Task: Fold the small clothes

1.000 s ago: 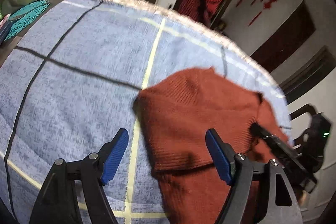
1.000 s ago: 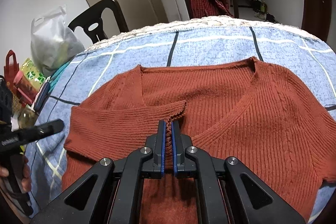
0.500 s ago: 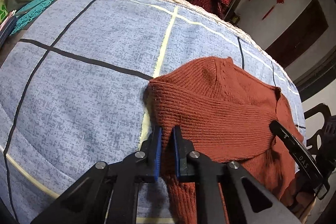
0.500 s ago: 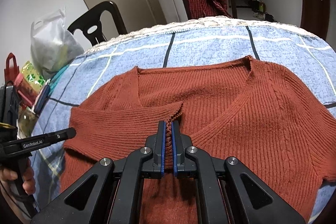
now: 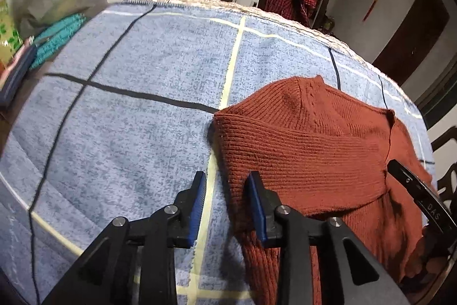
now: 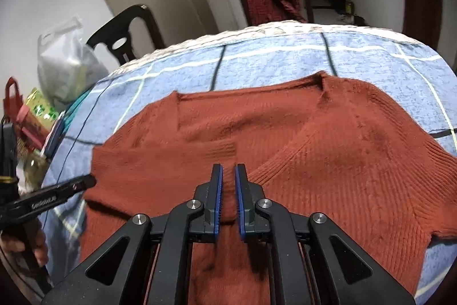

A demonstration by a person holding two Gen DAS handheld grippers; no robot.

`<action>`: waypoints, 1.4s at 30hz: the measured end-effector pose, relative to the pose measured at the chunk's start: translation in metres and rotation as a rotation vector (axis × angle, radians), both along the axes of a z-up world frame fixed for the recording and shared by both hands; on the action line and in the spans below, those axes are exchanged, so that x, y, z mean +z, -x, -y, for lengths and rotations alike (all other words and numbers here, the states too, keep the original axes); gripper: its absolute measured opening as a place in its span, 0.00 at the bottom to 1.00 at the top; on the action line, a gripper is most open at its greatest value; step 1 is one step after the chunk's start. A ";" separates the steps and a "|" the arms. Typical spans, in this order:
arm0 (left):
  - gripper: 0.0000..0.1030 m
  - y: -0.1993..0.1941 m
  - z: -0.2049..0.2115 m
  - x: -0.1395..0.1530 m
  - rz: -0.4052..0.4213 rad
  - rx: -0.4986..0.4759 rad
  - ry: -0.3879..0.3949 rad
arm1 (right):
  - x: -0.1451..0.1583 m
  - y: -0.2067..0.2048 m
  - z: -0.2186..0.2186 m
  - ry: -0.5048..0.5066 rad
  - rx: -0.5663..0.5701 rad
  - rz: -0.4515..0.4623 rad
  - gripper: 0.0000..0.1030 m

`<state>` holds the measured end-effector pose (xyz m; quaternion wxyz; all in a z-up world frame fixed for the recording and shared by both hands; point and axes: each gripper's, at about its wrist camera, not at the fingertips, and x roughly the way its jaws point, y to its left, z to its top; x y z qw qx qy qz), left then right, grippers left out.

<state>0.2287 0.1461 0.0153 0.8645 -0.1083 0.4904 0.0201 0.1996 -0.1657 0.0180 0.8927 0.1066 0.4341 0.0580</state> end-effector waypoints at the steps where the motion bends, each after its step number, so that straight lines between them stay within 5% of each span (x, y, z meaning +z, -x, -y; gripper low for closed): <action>1: 0.38 0.001 0.002 0.002 0.002 -0.004 -0.006 | -0.002 0.001 -0.003 0.013 0.012 -0.008 0.11; 10: 0.55 0.026 0.028 0.039 0.078 -0.068 0.023 | 0.012 0.029 0.019 0.064 -0.036 0.001 0.14; 12: 0.58 0.030 0.043 0.047 0.100 -0.100 0.025 | 0.021 0.039 0.028 0.071 -0.054 0.019 0.27; 19: 0.61 0.040 0.121 0.066 0.165 -0.310 0.027 | 0.044 0.097 0.079 0.065 -0.161 0.067 0.31; 30: 0.61 0.043 0.260 0.059 0.167 -0.601 0.047 | 0.047 0.177 0.176 0.122 -0.440 0.051 0.31; 42: 0.61 0.042 0.379 0.036 0.132 -0.828 0.040 | 0.041 0.211 0.218 0.213 -0.545 0.030 0.31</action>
